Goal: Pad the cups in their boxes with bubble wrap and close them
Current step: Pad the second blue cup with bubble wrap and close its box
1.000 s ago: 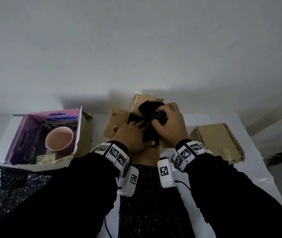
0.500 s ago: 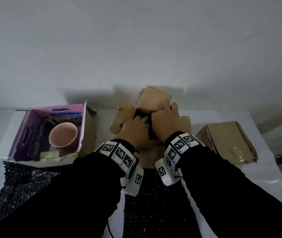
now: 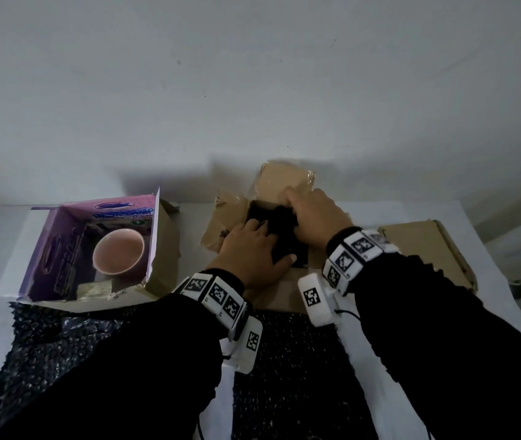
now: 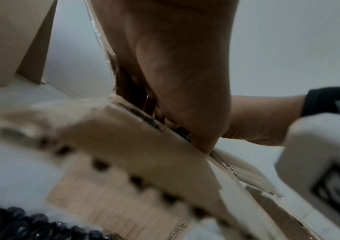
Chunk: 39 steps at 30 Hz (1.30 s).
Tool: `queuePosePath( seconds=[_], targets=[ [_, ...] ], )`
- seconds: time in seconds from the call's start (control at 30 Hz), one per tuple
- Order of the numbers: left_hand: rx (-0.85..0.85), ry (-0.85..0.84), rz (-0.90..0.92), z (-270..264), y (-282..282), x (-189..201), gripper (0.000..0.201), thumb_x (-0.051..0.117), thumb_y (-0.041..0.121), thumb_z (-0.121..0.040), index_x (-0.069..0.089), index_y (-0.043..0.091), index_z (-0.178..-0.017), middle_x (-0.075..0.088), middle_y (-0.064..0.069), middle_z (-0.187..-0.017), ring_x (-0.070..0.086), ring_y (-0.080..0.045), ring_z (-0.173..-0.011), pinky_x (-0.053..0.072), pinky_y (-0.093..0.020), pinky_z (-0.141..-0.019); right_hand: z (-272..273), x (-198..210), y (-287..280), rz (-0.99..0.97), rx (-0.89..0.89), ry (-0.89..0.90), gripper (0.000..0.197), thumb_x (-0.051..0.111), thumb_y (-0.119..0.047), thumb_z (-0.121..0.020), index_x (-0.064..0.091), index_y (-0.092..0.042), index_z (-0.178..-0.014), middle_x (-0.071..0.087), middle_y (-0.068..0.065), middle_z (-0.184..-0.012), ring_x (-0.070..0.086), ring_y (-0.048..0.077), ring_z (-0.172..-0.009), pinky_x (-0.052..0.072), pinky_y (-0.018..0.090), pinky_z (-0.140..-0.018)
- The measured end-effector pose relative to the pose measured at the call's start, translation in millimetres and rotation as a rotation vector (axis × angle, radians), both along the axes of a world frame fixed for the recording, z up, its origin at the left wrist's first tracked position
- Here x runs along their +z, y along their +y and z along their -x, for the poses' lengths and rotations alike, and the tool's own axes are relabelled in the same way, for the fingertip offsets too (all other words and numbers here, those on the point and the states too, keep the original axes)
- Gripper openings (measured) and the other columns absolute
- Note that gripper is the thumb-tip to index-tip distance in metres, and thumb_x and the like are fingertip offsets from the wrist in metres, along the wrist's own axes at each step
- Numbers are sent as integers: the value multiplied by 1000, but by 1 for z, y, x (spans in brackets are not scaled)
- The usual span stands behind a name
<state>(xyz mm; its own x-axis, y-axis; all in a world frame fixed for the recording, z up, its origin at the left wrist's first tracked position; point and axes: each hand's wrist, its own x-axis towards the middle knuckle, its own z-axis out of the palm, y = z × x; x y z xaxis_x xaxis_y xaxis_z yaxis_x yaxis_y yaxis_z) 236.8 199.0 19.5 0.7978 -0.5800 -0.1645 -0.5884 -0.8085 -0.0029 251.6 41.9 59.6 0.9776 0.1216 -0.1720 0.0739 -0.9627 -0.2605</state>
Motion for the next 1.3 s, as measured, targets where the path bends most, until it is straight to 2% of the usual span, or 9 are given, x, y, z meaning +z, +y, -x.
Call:
queuePosePath(
  seconds=[0.07,0.17,0.4,0.53,0.67,0.87,1.0,1.13,1.3],
  targets=[
    [5,-1,15,0,0,-1,69,22,67,-91,55,22,-132,51,-4,-138,43,-24,-122,36,-39,-99,8,-7,-2,5,-55,-152,27,56,-12,-85,42,-17,-107,51,10,-98,53,29,-85,40,36,-62],
    [7,15,29,-1,0,-1,70,25,68,-91,53,21,-134,47,-5,-142,41,-24,-124,36,-41,-102,18,-16,4,139,-113,-241,4,47,-17,-91,48,-20,-93,56,6,-96,51,27,-89,45,38,-66],
    [3,3,13,-2,-1,-1,70,23,66,-92,55,19,-133,46,-5,-144,40,-24,-126,33,-42,-107,9,-16,9,249,-152,-56,30,31,-34,-81,55,-31,-98,43,14,-126,28,40,-124,41,56,-89],
    [-5,11,20,-2,-1,1,68,23,65,-93,53,18,-133,47,-6,-142,40,-25,-125,32,-40,-106,-4,-16,6,290,-91,143,31,32,-36,-66,43,-33,-94,47,14,-122,21,41,-133,23,63,-102],
    [-5,-5,20,3,1,-1,69,22,66,-93,56,18,-128,48,-7,-141,39,-25,-126,33,-40,-106,-7,-9,2,325,-4,60,26,36,-21,-85,45,-26,-109,52,11,-109,35,35,-121,21,56,-105],
    [-14,-14,92,9,6,-9,77,9,66,-90,52,21,-134,50,-2,-140,35,-24,-131,28,-41,-111,-7,-4,8,288,-69,-29,24,39,-15,-85,60,-24,-94,50,2,-83,46,30,-106,19,49,-96],
    [-1,-8,93,8,5,-11,77,7,67,-89,51,21,-134,43,-5,-147,31,-24,-135,24,-41,-113,10,-3,14,249,-155,-65,28,39,-23,-91,58,-27,-111,48,6,-105,34,30,-109,37,50,-88],
    [9,0,97,9,4,-9,83,3,68,-84,54,20,-129,29,-12,-156,32,-28,-133,22,-41,-112,23,12,23,245,-161,86,43,54,-22,-87,42,-20,-128,41,12,-129,26,32,-121,26,43,-98],
    [14,8,88,12,3,-10,87,-1,67,-83,42,19,-142,27,-10,-157,31,-25,-134,19,-39,-114,18,2,16,210,-194,165,63,48,-58,-83,36,-22,-133,46,14,-127,26,36,-125,22,51,-103]
  ],
)
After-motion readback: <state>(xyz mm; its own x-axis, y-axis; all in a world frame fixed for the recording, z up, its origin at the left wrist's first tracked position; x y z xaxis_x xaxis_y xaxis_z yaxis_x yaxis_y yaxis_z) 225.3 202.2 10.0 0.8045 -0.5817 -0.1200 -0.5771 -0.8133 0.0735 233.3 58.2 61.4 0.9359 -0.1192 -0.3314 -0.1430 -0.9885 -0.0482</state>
